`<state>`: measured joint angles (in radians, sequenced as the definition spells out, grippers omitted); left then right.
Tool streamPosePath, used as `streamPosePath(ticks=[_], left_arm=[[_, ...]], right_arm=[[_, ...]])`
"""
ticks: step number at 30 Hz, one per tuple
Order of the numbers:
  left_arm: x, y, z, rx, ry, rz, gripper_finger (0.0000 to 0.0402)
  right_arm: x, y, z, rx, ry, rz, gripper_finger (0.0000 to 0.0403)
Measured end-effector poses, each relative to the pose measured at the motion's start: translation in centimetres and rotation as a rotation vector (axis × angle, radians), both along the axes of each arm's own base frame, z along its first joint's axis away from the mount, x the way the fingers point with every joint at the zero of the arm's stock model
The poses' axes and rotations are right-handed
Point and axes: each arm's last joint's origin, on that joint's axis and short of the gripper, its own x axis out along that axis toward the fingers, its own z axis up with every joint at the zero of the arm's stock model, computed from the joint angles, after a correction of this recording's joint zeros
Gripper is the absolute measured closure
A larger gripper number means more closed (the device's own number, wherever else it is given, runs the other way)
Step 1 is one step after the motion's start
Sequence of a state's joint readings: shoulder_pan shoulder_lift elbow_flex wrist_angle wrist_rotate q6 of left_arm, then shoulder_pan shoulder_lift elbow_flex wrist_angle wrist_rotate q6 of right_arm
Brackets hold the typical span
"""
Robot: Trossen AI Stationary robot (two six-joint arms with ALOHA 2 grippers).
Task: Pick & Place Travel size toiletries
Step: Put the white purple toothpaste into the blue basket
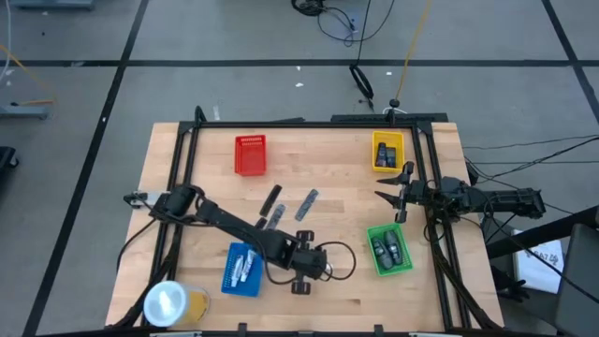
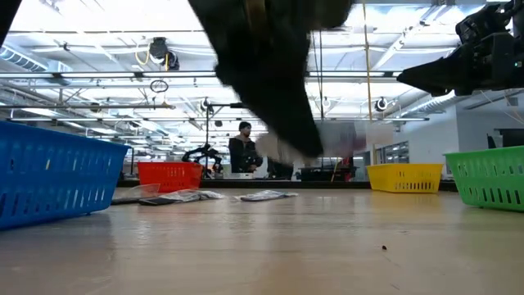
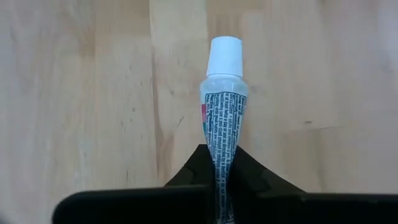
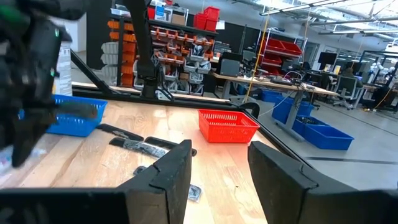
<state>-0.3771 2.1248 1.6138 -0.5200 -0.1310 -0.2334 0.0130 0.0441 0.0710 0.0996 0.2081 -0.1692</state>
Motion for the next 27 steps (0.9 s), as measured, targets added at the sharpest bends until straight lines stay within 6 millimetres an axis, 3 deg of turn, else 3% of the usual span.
streamPosePath(ticks=[4,9,13,17,22,27], left_arm=[[-0.8,0.1,3.7,-0.011,-0.09,-0.009,0.0366],[-2.6,0.0,8.6,-0.02,-0.204,-0.009,0.0378],[-5.0,-0.2,12.7,-0.057,-0.29,0.0,0.0394],[-8.2,-0.5,15.8,-0.04,-0.323,0.093,0.0383],[-11.8,-1.7,16.8,0.034,-0.319,0.259,0.0386],[-14.3,-3.6,15.4,0.075,-0.329,0.405,0.0393]], right_arm=[[0.0,0.0,0.0,0.0,0.0,0.0,0.0252],[0.0,0.0,0.0,0.0,0.0,0.0,0.0252],[0.0,0.0,0.0,0.0,0.0,0.0,0.0252],[0.0,0.0,0.0,0.0,0.001,0.0,0.0252],[0.0,0.0,0.0,0.0,0.0,0.0,0.0252],[0.0,0.0,0.0,0.0,0.0,0.0,0.0252]])
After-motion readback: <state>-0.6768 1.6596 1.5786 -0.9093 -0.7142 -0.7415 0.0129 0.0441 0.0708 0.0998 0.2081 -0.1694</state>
